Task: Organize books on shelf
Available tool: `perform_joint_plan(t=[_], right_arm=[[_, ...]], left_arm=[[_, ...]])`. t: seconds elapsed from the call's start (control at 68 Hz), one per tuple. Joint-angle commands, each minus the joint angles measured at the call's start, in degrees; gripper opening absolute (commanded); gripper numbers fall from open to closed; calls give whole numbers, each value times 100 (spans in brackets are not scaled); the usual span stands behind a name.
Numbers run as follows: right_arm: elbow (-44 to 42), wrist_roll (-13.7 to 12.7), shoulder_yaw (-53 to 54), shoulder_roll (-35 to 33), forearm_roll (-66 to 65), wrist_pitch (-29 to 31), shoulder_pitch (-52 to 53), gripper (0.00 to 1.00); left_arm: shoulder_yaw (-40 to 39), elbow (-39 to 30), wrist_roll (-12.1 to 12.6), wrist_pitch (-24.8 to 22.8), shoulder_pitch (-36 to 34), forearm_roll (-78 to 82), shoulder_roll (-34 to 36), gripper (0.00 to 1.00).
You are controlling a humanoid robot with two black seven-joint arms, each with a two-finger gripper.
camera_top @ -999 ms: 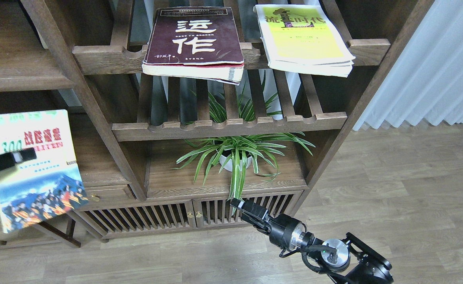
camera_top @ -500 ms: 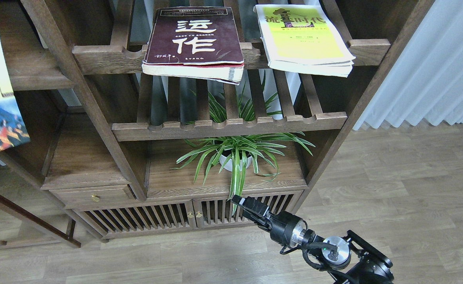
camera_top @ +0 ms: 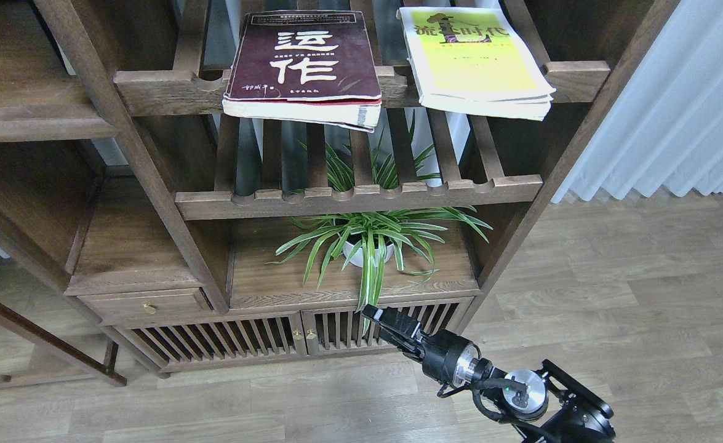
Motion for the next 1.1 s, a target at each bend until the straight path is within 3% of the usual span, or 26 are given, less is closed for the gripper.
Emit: perform_joint_plan(t=[0.0, 0.132, 0.206, 0.558, 0.823, 1.088], right_arm=[[14, 4, 0, 0, 0, 7, -21, 100], [14, 4, 0, 0, 0, 16, -48, 100], [22, -5, 0, 0, 9, 16, -56, 100], [31, -5, 8, 0, 9, 25, -100, 100], [40, -5, 0, 0, 9, 25, -162, 100], [40, -5, 8, 0, 9, 25, -180, 100]], left_arm=[[4, 297, 355, 1, -241, 19, -420, 0], [56, 534, 882, 1, -566, 19, -903, 0], [135, 587, 1040, 1, -698, 27, -1105, 0], [636, 1194, 1058, 1, -1550, 10, -1422, 0], [1655, 1668, 1093, 1, -2886, 62, -1949, 0], [1788, 2134, 1125, 1, -3449, 54, -2573, 0]])
